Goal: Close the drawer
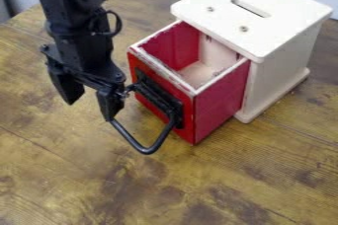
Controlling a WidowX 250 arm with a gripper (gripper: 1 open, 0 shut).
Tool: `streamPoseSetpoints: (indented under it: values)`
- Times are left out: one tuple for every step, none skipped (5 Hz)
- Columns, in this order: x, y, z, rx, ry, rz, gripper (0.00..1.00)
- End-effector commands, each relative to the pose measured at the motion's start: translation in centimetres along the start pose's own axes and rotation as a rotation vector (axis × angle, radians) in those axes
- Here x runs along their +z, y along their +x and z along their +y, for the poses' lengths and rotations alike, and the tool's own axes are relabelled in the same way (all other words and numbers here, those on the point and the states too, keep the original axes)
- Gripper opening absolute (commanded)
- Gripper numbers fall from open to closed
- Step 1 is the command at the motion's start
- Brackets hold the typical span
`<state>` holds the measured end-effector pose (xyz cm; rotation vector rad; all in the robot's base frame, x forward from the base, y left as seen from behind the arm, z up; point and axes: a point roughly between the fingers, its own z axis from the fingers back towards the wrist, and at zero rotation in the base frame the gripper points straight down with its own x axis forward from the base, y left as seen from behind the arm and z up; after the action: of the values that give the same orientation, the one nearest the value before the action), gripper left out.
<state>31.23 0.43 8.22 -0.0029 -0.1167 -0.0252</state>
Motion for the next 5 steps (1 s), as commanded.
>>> streamPoseSetpoints:
  values:
    - [-0.3, 1.0, -1.5, 0.040, 0.009, -0.023, 1.00]
    - [-1.5, 1.6, -2.1, 0.089, 0.014, -0.024, 1.00]
    - [-2.5, 1.9, -2.2, 0.029, -0.001, -0.023, 1.00]
    - [-3.0, 2.2, -2.2, -0.032, -0.014, -0.022, 1.00]
    - [-2.3, 2.8, -1.7, 0.005, -0.010, -0.024, 1.00]
